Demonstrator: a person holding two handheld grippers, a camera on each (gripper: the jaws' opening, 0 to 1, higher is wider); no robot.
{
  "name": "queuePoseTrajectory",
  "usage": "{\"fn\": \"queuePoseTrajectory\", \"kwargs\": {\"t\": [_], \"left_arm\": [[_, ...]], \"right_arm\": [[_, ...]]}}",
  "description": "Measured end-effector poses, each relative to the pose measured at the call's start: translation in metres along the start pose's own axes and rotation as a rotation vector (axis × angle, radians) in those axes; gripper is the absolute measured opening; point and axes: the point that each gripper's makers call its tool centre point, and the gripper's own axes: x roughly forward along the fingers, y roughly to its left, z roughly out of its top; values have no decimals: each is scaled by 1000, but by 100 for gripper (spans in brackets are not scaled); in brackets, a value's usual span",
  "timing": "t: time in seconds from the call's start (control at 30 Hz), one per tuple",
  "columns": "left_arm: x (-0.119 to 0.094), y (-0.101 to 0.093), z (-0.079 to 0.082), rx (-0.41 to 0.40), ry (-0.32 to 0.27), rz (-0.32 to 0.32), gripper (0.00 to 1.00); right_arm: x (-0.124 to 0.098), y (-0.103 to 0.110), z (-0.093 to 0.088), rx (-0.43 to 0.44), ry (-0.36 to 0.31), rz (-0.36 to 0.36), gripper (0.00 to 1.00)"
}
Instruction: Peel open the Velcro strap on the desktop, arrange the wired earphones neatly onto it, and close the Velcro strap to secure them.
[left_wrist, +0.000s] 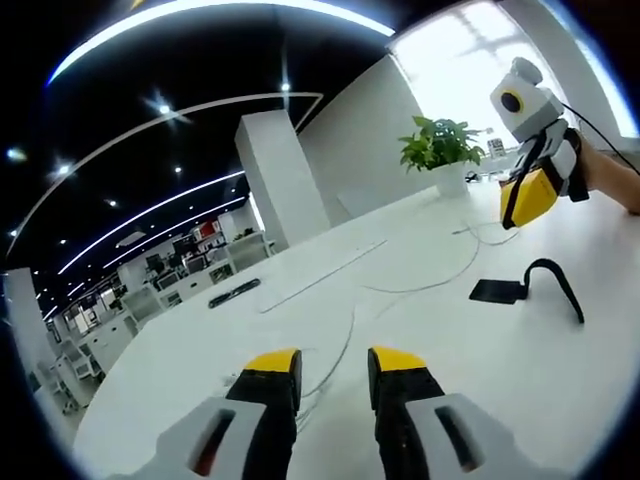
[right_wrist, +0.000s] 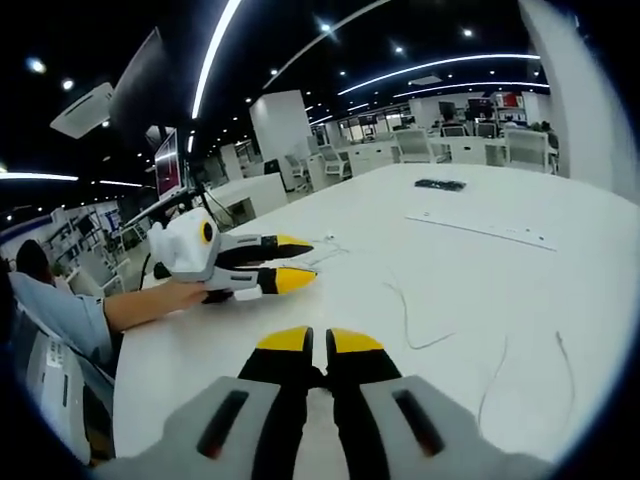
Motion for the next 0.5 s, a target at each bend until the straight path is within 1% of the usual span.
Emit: {"fn": "queuePoseTrajectory", "kwargs": {"t": [0.17, 0.37, 0.5], "left_arm": [[2, 1, 1, -5, -4, 4, 29], [4, 0, 6, 6, -14, 1, 27], [5, -2, 6, 28, -8, -1, 25]], "right_arm": [[1, -1, -2, 4, 4, -3, 8], [0, -1, -1, 5, -1, -4, 8], [-2, -1, 0, 4, -5, -7, 8]]}}
